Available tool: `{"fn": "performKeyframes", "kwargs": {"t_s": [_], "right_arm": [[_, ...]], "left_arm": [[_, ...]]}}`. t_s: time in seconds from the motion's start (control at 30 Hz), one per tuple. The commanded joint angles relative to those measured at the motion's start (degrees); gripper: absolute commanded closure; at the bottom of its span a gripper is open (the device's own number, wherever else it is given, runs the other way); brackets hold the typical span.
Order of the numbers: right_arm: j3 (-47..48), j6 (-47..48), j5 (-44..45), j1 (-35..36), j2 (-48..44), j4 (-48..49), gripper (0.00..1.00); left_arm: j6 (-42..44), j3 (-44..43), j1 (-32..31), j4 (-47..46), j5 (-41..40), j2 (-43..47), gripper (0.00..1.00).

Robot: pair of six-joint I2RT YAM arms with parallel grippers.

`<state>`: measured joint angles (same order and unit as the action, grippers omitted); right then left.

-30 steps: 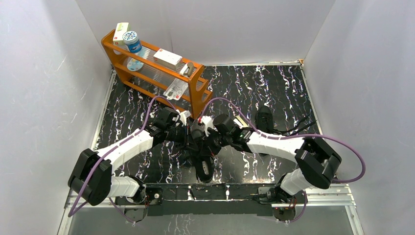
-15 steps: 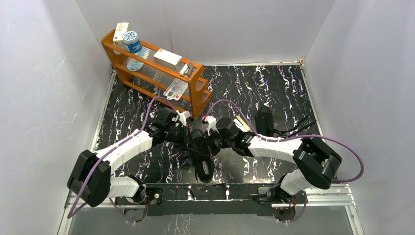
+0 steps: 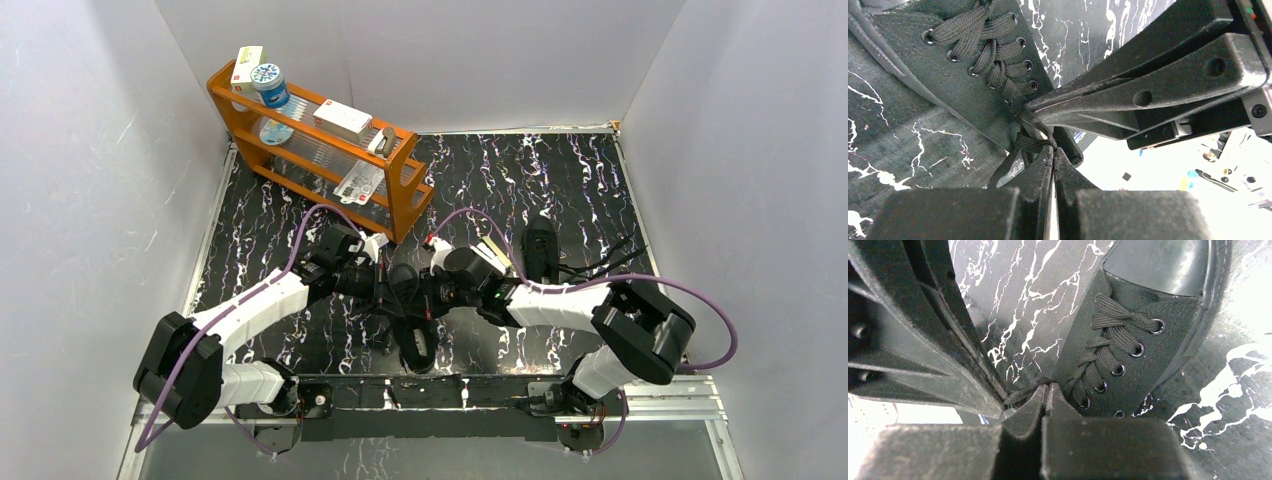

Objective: Tie the shoes
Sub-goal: Cross the shoelace with the shoelace.

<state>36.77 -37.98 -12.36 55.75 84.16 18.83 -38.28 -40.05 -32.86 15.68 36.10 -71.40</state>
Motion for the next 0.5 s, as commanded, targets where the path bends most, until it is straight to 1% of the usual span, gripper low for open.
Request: {"fn": "performKeyframes", "kwargs": {"t_s": [0.0, 0.1, 0.2, 0.33, 0.4, 0.43, 0.47], "right_arm": [[-1.16, -3.11, -0.67, 0.94, 1.80, 8.47, 1.00], [-2.07, -5.39, -2.52, 1.07, 3.43, 12.29, 1.00], [-3.92, -9.01, -1.42, 1.15, 4.34, 16.08, 1.00], [-4.19, -9.15, -1.42, 1.16, 5.83, 17.46, 1.00], [-5.31, -9.83, -2.11, 1.21, 6.17, 20.36, 1.00], [-5.80, -9.98, -2.17, 1.21, 6.22, 20.80, 1.00], [-6.13, -9.96, -2.12, 1.20, 6.20, 20.50, 1.00]], "left_arm": [[-0.67, 0.63, -0.27, -0.23, 3.22, 1.55, 1.00], [-1.55, 1.04, -0.27, -1.45, 3.51, 1.48, 1.00], [-3.62, 2.19, -0.27, -3.94, 4.56, 1.28, 1.00], [-6.08, 4.49, -0.32, -6.18, 4.77, 0.92, 1.00], [-7.20, 5.54, -0.27, -7.62, 4.87, 1.06, 1.00], [-7.12, 5.63, -0.27, -7.39, 4.75, 1.27, 1.00], [-5.91, 5.01, -0.27, -5.23, 3.78, 1.80, 1.00]]}}
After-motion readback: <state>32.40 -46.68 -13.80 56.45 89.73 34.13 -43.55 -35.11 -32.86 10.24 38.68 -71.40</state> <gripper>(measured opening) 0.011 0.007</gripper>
